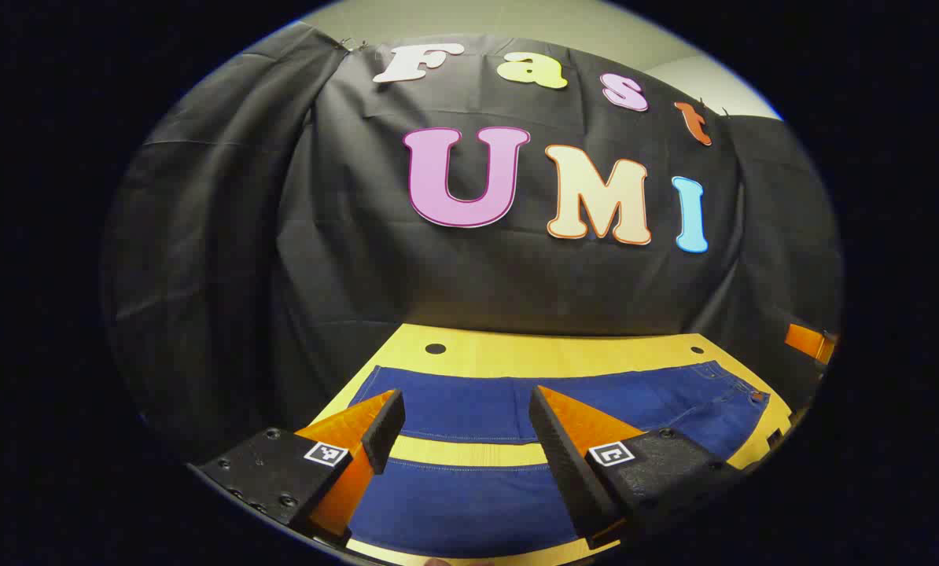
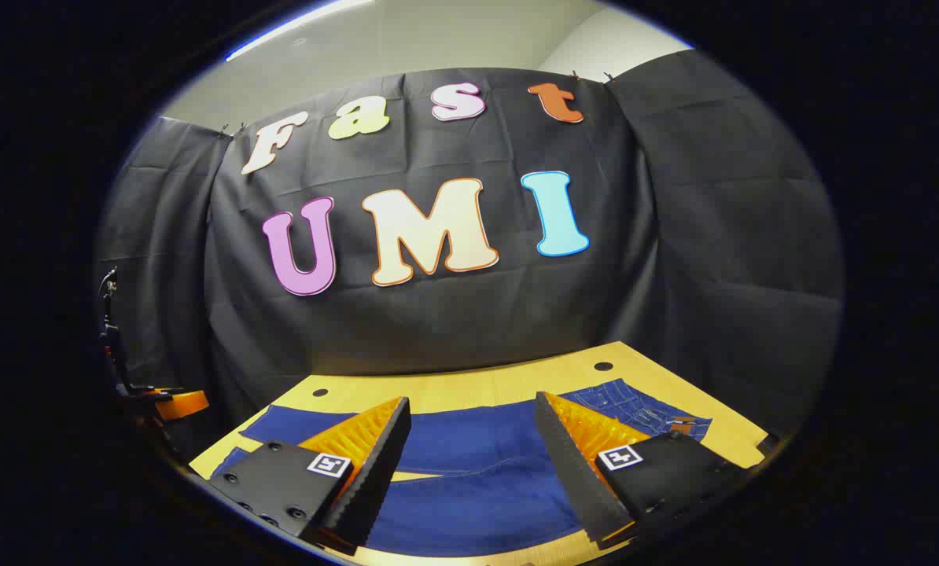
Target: Grasp the waist and the cuffs of the jeans and fold them to make the two legs overlap; first hold the waist and fold one-third of the jeans toward the cuffs, then hold the cuffs and fold the remaining one-third in the same direction to finish folding.
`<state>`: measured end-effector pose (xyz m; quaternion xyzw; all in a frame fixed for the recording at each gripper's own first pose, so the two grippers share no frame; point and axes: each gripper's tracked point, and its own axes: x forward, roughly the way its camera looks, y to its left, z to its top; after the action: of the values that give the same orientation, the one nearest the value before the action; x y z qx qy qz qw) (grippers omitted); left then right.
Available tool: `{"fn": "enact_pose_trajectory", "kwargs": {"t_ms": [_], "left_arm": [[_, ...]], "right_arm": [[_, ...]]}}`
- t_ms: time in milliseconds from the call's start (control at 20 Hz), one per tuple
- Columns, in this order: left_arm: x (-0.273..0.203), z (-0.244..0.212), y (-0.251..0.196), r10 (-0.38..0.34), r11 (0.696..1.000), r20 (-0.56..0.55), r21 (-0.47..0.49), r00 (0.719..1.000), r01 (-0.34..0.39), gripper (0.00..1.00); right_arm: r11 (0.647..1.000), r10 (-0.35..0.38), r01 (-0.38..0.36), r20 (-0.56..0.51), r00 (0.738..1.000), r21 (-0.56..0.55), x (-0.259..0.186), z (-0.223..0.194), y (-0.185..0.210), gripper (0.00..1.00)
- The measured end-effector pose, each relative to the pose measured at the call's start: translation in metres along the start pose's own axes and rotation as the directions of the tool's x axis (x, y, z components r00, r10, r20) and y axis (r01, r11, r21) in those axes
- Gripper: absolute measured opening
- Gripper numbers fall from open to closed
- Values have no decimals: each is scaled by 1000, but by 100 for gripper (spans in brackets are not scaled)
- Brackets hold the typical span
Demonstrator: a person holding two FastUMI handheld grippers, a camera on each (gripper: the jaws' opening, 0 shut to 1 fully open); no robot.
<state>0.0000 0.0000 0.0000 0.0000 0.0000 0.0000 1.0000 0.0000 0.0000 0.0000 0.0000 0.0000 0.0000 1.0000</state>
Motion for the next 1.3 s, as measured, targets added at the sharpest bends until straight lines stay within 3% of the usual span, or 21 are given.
{"fn": "enact_pose_trajectory", "kwargs": {"t_ms": [350,500,700,750,800,1100,1250,1300], "left_arm": [[15,-16,-8,-81,997,-45,4,996,81,95],[19,-25,-10,-131,989,-71,55,989,135,95],[18,-44,-10,-198,972,-140,97,970,213,94],[16,-51,-11,-215,966,-164,111,963,235,95],[14,-60,-10,-232,957,-193,131,953,259,95],[-8,-116,5,-280,859,-428,287,859,423,98],[-32,-150,6,-312,774,-552,324,773,544,96],[-38,-161,9,-315,736,-602,333,734,589,96]], "right_arm": [[999,-48,47,-22,999,-24,-9,-5,-14,98],[997,-66,65,-38,997,-35,-12,-9,-22,98],[996,-77,74,-69,995,-39,-18,-20,-30,98],[996,-79,76,-75,994,-41,-22,-22,-31,94],[996,-78,75,-82,994,-43,-24,-25,-31,98],[997,-53,44,-146,988,-63,-23,-49,-24,98],[998,-34,24,-171,985,-59,-22,-59,-19,94],[998,-33,22,-182,983,-61,-20,-62,-18,98]]}}
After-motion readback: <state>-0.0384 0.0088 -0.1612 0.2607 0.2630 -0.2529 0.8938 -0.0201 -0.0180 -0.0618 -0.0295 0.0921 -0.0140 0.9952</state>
